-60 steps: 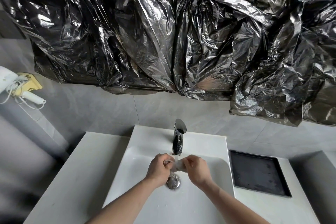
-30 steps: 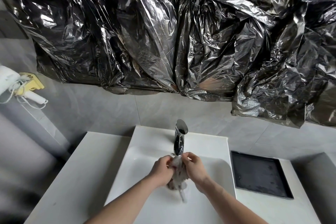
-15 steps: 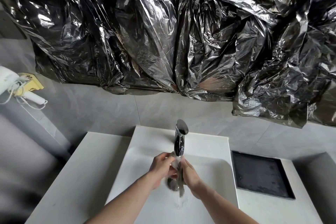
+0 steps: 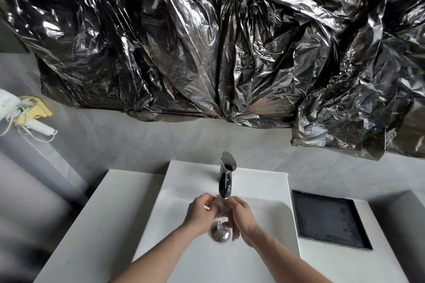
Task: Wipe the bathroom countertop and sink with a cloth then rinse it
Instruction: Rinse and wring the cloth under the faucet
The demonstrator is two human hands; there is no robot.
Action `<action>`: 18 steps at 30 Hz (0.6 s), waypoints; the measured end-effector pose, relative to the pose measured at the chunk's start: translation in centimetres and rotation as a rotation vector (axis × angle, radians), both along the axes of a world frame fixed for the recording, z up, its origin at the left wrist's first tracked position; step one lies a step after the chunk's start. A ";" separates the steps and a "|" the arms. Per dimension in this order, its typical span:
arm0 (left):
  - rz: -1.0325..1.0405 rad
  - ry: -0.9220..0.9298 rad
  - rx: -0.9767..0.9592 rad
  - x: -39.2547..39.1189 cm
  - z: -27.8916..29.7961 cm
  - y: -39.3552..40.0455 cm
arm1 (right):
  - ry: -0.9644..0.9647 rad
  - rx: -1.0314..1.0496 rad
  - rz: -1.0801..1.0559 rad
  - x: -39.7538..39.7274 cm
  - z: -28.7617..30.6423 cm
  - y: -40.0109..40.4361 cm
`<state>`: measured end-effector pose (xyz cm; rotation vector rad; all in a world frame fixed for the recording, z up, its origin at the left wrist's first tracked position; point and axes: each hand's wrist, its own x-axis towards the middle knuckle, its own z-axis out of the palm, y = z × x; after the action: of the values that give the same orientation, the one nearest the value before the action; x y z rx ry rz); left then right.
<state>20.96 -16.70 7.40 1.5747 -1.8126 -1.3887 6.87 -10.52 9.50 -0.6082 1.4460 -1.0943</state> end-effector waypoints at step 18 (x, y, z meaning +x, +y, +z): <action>-0.270 -0.383 -0.158 2.3 3.0 -1.3 | -0.280 0.239 -0.025 0.5 -4.0 -0.4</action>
<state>23.24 -17.96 10.41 1.6434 -2.3715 -1.0631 7.40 -10.92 5.47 -0.2568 1.3159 -0.9652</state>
